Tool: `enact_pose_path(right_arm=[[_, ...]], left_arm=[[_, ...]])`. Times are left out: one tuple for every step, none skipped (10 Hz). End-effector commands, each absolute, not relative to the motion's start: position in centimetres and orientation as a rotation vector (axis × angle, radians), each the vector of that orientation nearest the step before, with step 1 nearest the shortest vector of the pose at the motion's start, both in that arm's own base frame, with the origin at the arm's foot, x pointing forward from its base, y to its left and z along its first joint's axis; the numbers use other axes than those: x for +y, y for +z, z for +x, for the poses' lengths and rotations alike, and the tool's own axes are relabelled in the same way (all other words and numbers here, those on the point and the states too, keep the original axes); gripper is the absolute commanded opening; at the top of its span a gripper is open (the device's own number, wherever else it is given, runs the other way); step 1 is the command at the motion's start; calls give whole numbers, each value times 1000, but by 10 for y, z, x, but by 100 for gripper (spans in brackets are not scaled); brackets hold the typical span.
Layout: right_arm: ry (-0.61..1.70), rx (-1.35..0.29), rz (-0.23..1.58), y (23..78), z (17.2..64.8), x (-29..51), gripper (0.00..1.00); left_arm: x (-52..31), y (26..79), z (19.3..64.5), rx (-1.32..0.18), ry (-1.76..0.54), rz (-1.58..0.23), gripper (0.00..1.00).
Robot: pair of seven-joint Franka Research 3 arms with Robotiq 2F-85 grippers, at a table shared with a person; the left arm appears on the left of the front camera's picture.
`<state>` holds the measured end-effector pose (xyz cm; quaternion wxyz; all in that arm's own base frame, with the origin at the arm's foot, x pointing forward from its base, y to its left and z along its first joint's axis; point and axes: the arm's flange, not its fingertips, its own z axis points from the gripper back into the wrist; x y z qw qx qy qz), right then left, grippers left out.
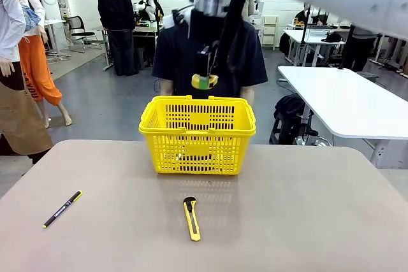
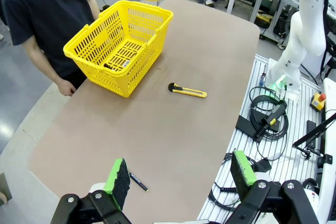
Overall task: Place the items the person wants into the basket.
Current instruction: Pick up the item the person points to and place it in the Market Basket.
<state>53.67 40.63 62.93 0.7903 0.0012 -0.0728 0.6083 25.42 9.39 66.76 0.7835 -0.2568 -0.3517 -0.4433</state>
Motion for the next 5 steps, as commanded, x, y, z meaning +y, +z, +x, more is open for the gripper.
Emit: enact_pose_path(right_arm=[[1407, -143, -20, 636, 565, 426, 63], [1403, -146, -31, 632, 564, 425, 63], [1374, -176, -56, 639, 554, 418, 63], [1385, -145, 1, 606, 551, 421, 63], [1385, -145, 1, 606, 551, 421, 63]], left_arm=[[93, 667, 254, -761, -957, -548, 100], [93, 667, 254, -761, -957, -548, 100], [93, 667, 254, -761, -957, -548, 100], [93, 667, 254, -761, -957, -548, 100], [93, 667, 254, -761, -957, -548, 100]])
